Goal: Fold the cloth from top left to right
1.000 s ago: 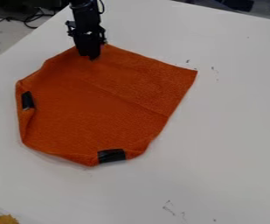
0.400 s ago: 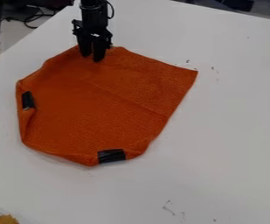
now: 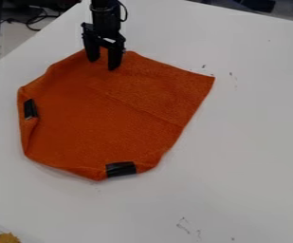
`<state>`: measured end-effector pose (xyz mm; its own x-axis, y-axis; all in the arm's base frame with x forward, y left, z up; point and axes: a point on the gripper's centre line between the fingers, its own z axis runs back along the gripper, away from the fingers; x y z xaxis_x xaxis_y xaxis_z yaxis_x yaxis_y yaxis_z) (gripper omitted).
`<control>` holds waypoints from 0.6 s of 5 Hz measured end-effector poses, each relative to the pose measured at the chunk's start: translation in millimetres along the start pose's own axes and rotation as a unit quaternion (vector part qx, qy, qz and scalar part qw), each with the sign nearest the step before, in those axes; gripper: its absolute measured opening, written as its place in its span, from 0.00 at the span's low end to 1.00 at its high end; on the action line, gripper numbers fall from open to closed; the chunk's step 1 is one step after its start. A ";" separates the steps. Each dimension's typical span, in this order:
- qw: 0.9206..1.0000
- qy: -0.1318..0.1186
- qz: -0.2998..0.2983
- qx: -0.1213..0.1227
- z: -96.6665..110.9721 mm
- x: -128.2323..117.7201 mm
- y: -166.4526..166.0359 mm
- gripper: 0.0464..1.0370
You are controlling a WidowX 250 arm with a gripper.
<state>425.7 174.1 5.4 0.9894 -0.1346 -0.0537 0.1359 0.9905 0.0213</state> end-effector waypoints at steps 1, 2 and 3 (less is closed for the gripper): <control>1.000 -0.010 0.003 0.000 -0.4 2.1 0.3 0.91; 1.000 -0.016 0.008 -0.004 -1.1 0.8 4.7 0.63; 1.000 -0.021 0.002 -0.002 1.4 3.9 6.1 0.34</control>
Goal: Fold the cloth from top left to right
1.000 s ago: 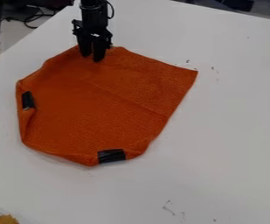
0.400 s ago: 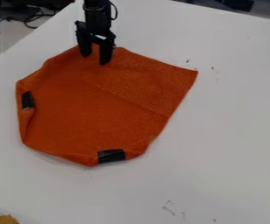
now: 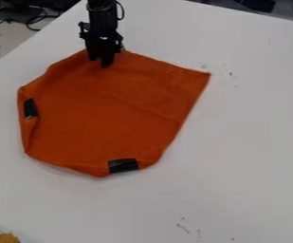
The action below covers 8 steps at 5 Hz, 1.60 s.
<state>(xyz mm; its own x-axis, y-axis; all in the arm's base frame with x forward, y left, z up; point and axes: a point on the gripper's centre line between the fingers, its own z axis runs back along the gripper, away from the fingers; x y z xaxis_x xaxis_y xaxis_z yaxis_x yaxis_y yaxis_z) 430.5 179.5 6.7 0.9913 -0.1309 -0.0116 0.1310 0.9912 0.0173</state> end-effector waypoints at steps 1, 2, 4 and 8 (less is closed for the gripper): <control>1.000 -0.001 -0.005 0.000 0.1 1.4 0.8 0.13; 1.000 0.009 -0.014 0.003 2.0 -1.3 2.1 0.02; 0.997 0.008 -0.004 0.079 52.7 -20.8 5.5 0.01; 0.997 -0.043 0.050 0.046 73.9 -56.4 -91.4 0.01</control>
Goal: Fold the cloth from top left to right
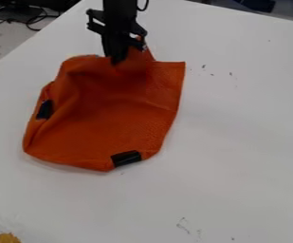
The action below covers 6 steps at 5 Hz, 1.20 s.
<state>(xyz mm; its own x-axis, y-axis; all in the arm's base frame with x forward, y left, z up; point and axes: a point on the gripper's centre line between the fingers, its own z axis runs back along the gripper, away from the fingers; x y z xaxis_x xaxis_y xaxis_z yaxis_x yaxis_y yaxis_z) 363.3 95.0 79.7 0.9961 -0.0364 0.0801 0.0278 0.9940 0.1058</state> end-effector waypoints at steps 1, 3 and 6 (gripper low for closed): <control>0.999 0.000 0.033 -0.027 -3.6 -18.7 -27.1 0.01; 0.998 -0.013 0.042 -0.036 -24.3 -29.6 -42.1 0.04; 0.999 -0.005 -0.001 -0.040 -23.1 -16.3 -26.3 0.78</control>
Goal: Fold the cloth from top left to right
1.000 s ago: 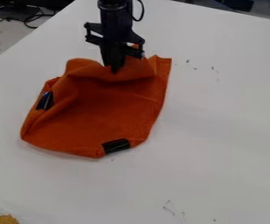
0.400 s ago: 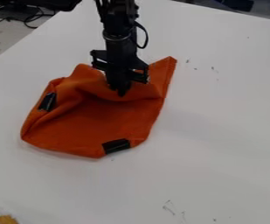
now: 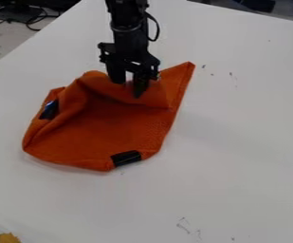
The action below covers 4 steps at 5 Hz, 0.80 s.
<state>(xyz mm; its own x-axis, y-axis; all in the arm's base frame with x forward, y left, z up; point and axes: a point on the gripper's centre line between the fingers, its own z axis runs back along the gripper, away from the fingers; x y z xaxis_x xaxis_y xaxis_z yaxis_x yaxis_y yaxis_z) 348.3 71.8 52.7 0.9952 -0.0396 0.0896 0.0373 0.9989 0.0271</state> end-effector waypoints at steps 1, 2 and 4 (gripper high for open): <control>1.000 0.005 -0.013 0.005 9.2 1.8 5.3 0.97; 0.999 0.007 -0.033 0.012 26.9 10.4 9.8 0.96; 0.998 -0.003 -0.058 0.018 44.5 22.2 13.9 0.96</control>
<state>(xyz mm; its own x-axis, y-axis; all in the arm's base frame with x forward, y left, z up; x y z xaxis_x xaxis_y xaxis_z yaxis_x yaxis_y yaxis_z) 366.8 83.8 99.3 0.9838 -0.1553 0.0900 0.1488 0.9861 0.0743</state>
